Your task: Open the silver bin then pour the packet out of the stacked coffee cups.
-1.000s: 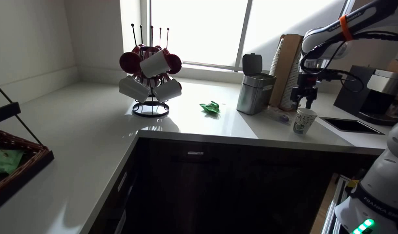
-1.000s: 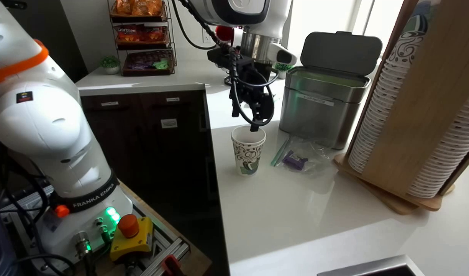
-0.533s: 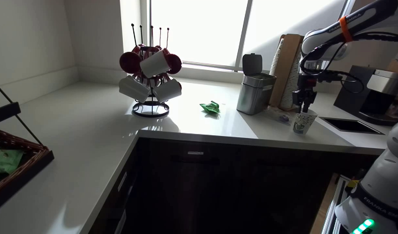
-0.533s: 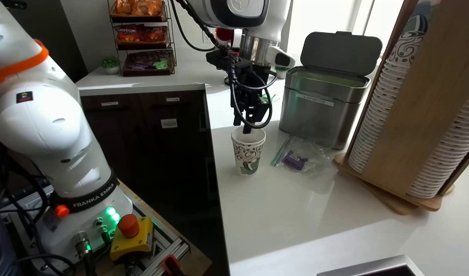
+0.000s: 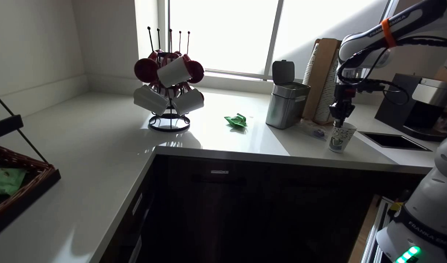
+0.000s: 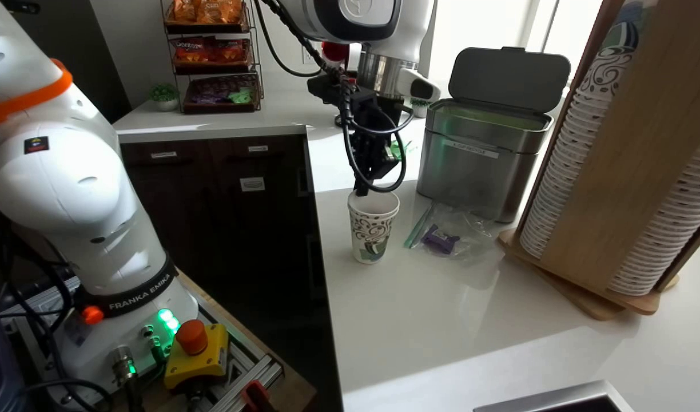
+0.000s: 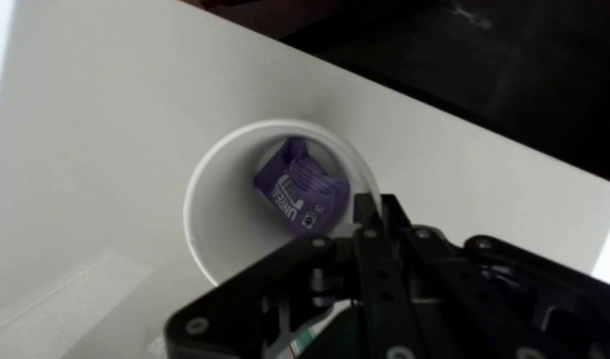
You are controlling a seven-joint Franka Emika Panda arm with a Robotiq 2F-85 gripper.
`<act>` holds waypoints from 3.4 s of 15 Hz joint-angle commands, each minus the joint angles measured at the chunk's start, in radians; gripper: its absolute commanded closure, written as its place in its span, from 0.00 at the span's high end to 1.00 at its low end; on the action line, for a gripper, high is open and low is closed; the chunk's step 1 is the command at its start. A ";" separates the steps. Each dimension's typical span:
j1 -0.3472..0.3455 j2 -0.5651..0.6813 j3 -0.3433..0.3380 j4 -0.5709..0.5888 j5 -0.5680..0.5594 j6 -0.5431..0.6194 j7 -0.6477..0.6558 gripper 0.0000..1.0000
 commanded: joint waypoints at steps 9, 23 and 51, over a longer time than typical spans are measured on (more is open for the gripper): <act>0.008 -0.001 -0.048 0.023 0.164 -0.057 -0.027 0.01; 0.009 0.079 -0.076 0.042 0.614 -0.085 -0.019 0.01; -0.082 0.146 -0.071 0.044 0.309 0.022 0.292 0.01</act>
